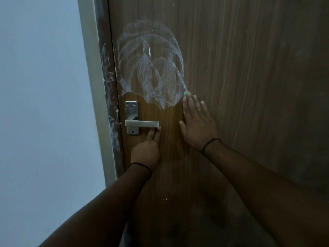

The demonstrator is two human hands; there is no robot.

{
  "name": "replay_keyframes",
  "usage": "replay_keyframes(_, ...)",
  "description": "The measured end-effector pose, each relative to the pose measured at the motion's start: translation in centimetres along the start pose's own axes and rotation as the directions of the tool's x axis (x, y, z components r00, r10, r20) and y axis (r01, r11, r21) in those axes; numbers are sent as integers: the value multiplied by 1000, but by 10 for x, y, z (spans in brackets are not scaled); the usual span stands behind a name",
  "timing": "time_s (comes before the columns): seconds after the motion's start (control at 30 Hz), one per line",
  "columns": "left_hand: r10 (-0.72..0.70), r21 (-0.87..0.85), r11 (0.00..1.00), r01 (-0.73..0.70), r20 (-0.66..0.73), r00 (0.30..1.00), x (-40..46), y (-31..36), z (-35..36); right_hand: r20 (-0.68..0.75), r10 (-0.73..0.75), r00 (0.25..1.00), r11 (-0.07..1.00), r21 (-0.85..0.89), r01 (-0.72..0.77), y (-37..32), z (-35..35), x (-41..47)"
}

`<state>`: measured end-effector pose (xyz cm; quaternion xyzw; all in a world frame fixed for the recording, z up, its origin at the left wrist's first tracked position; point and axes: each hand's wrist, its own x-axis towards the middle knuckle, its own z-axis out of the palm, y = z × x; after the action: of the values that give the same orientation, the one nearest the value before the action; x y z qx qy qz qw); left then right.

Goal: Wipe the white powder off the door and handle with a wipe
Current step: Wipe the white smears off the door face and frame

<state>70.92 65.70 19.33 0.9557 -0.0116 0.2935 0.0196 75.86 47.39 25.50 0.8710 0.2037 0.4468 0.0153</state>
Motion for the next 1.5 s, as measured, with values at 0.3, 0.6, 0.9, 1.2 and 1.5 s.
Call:
replay_keyframes(0.3, 22, -64, 998, -22, -1, 1000, -8, -9, 8, 42, -177, 983, 982, -60, 180, -2, -3, 0)
replay_keyframes(0.6, 24, -74, 997, -23, 16, 1000, -7, -15, 7, 52, -282, 958, 951, -116, 287, -4, -4, 10)
replay_keyframes(0.9, 31, -72, 997, -28, 48, 998, -8, -19, 7, -8, -198, 980, 977, -86, 196, -13, -3, 16)
replay_keyframes(1.2, 22, -65, 998, -18, 53, 998, -16, -26, 12, -73, -175, 982, 978, -131, 165, -7, -15, 38)
replay_keyframes(1.5, 17, -77, 997, -11, 82, 997, -16, -23, 9, -39, -79, 996, 993, -88, 75, -4, -25, 44)
